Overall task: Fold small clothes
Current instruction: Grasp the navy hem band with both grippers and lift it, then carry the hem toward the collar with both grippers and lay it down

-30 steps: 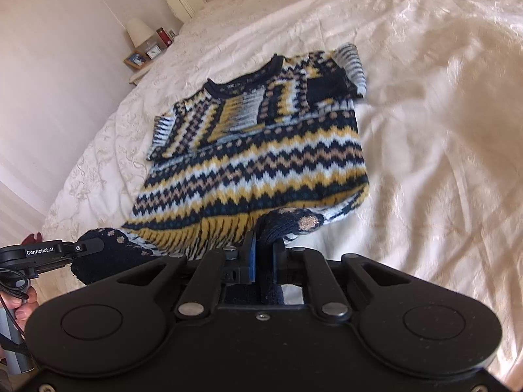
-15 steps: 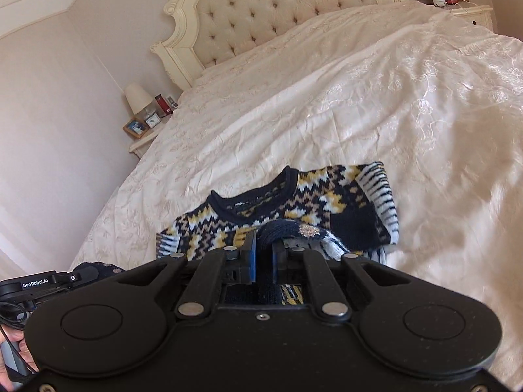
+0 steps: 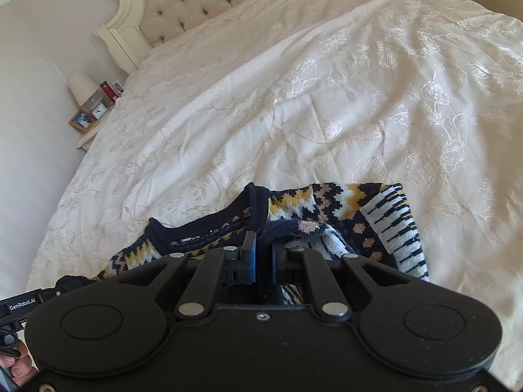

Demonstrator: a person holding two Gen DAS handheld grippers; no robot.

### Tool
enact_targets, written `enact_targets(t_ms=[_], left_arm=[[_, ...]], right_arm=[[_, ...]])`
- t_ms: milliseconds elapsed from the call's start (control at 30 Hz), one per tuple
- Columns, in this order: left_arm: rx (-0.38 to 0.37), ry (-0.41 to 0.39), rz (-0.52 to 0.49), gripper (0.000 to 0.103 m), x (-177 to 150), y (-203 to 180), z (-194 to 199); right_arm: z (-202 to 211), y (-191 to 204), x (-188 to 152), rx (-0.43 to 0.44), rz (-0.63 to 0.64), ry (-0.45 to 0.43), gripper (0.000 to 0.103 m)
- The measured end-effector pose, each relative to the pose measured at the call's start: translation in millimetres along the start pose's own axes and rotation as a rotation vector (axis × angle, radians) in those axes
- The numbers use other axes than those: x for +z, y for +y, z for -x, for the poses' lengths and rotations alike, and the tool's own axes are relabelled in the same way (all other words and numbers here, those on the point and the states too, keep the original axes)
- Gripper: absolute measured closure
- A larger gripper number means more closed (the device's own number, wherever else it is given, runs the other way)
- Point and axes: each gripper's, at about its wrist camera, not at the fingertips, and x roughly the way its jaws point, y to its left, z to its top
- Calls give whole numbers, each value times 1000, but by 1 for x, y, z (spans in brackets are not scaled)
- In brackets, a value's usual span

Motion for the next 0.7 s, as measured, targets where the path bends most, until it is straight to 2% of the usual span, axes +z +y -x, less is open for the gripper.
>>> enact_targets(t_ms=[133, 167, 233, 300, 400, 600, 700], left_arm=[[5, 58, 31, 91, 10, 9, -32], [10, 74, 40, 87, 11, 12, -40], [14, 102, 76, 87, 15, 18, -55], [7, 120, 122, 86, 20, 24, -65], [3, 143, 153, 85, 26, 29, -73], [23, 180, 119, 81, 32, 20, -81], [32, 218, 144, 79, 34, 21, -83]], right_arm=[[-31, -2, 9, -49, -20, 49, 87], [-37, -2, 11, -58, -21, 57, 86], [-50, -4, 16, -82, -32, 79, 78], [-55, -8, 20, -101, -57, 73, 75], [-55, -14, 26, -105, -84, 44, 56], [-41, -20, 31, -77, -38, 20, 56], [-39, -23, 29, -59, 1, 29, 56]])
